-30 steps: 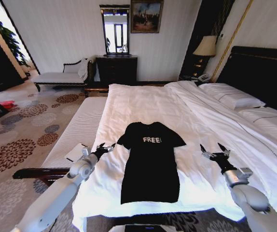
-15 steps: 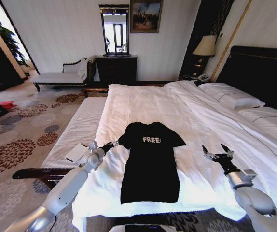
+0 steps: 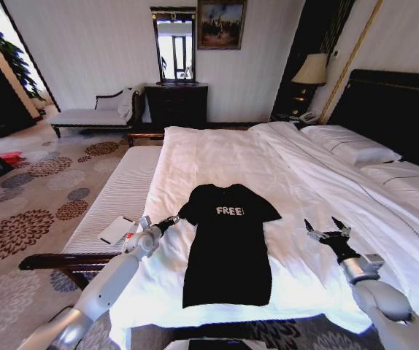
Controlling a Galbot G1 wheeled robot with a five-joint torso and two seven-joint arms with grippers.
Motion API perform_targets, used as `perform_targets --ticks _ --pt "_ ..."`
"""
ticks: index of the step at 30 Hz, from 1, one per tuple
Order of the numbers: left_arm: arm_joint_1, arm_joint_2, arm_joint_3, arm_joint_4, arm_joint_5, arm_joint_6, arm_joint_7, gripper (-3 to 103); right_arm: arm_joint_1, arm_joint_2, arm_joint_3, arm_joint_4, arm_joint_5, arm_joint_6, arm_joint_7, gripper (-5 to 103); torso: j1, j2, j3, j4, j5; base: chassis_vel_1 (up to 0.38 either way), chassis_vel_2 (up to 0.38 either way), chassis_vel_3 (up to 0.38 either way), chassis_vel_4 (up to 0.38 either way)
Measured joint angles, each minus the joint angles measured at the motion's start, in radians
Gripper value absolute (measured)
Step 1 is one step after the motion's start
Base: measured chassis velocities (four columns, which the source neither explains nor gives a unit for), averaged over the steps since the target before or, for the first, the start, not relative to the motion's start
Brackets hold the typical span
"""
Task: Fold the clothes on the bed.
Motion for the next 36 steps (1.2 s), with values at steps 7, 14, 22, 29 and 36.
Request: perform_targets --ticks 7,14,22,29,36 --pt "0.001 -0.012 0.002 0.005 0.022 -0.010 -0.005 18 0.007 -0.003 -0.006 -0.009 0.001 0.002 -0.003 100 0.000 0.000 0.000 0.0000 -0.0002 0.000 0.000 0.000 0.000" --pt "0.008 -0.006 0.002 -0.012 0.025 -0.013 -0.021 1 0.015 0.003 -0.013 -0.012 0.001 0.003 -0.004 100 0.000 0.000 0.000 0.0000 -0.0001 0.000 0.000 0.000 0.000" --pt "0.016 0.007 -0.001 -0.027 0.023 -0.014 -0.029 0 0.021 0.012 -0.020 -0.009 -0.001 0.003 -0.004 100 0.000 0.000 0.000 0.0001 -0.0001 0.000 0.000 0.000 0.000" --pt "0.005 0.032 -0.051 -0.008 0.023 -0.019 -0.033 0 0.025 0.005 -0.022 -0.003 0.013 0.004 -0.005 100 0.000 0.000 0.000 0.0002 -0.0002 0.000 0.000 0.000 0.000" --pt "-0.019 0.054 -0.061 0.014 0.017 -0.022 -0.034 0 0.092 -0.053 -0.066 0.055 0.460 -0.160 0.067 100 0.000 0.000 0.000 0.0001 -0.0003 0.000 0.000 0.000 0.000"
